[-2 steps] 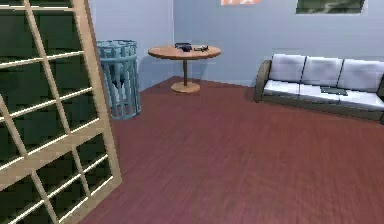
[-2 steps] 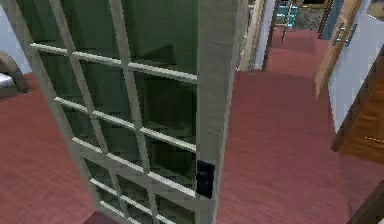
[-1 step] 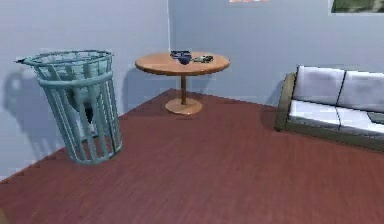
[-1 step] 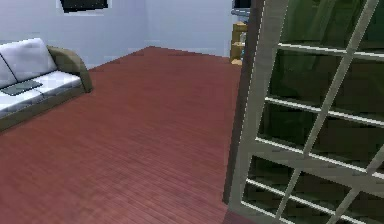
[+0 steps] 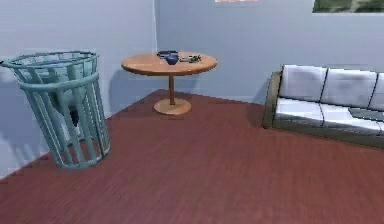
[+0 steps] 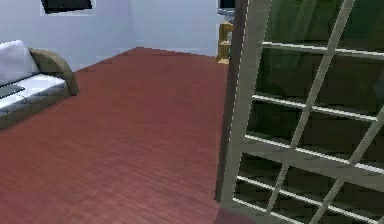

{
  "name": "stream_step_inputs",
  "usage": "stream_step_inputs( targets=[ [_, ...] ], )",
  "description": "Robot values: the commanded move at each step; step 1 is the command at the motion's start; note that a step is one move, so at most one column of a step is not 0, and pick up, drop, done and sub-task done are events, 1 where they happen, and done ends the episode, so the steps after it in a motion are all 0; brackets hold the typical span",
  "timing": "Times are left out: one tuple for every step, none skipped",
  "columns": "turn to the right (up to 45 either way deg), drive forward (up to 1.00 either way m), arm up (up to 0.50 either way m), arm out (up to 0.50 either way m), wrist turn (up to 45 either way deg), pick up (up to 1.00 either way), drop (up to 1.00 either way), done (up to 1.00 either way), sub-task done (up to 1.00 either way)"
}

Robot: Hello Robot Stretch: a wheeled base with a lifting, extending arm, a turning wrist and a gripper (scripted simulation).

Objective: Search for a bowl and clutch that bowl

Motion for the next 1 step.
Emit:
stream_step_inputs(
  targets=[
    [0.0, 1.0, 0.0, 0.0, 0.0, 0.0, 0.0, 0.0, 0.0]
  ],
)
